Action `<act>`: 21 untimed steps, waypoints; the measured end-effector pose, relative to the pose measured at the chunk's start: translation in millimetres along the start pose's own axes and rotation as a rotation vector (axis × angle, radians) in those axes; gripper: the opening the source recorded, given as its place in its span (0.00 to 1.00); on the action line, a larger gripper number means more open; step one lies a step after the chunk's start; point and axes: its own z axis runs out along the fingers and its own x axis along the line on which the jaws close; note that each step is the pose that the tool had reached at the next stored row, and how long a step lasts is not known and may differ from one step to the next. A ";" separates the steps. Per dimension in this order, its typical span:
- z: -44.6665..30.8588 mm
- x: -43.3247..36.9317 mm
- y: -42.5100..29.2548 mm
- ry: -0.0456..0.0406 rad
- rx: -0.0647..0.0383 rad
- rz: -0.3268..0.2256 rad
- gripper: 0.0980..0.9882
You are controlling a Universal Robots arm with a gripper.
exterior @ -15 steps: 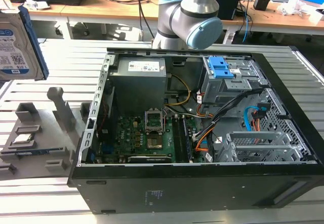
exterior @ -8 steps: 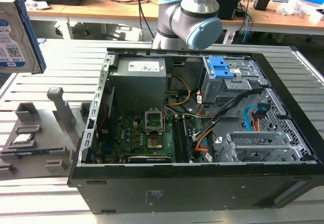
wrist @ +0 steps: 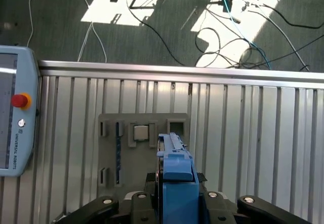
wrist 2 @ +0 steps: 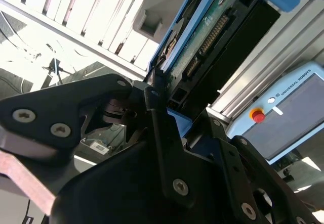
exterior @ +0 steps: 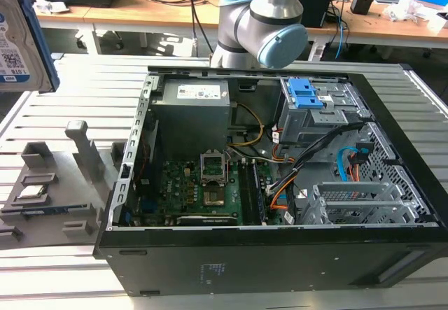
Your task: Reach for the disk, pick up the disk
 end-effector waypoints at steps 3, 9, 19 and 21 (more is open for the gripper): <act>-6.0 0.4 0.3 0.0000 0.000 0.000 0.30; -8.3 2.1 0.4 -0.0427 0.002 -0.002 0.30; -7.8 8.1 0.7 -0.0988 0.006 -0.004 0.30; -7.8 8.1 0.7 -0.0989 0.006 -0.004 0.30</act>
